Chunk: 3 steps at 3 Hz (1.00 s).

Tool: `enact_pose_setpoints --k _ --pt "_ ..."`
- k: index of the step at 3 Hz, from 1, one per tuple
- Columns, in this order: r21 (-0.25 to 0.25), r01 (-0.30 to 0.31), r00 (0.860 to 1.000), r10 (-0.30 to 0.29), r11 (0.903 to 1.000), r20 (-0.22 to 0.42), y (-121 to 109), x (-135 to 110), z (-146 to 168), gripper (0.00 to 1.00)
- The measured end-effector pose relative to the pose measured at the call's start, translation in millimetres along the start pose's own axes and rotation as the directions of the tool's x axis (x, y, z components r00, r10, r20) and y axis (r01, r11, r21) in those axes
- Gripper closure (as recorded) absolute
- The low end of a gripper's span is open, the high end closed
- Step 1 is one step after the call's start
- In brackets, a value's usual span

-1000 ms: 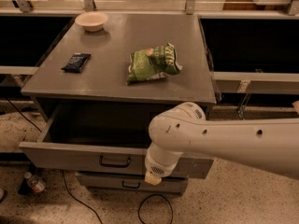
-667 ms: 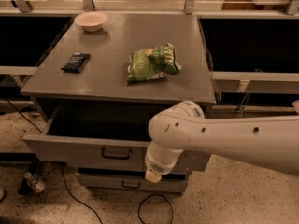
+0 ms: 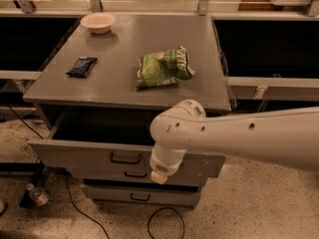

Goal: Close top drawer

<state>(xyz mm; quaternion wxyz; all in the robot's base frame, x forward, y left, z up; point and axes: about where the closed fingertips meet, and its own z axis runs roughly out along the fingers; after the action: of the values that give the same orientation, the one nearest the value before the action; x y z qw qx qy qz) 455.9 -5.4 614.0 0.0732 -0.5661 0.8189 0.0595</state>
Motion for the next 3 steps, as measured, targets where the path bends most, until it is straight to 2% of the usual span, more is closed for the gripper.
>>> enact_pose_setpoints --k 2,3 --pt "0.046 -0.033 0.999 0.032 0.9984 0.003 -18 -13 -2 1.0" --pt "0.048 -0.033 0.999 0.033 0.9983 0.006 -18 -15 -2 1.0"
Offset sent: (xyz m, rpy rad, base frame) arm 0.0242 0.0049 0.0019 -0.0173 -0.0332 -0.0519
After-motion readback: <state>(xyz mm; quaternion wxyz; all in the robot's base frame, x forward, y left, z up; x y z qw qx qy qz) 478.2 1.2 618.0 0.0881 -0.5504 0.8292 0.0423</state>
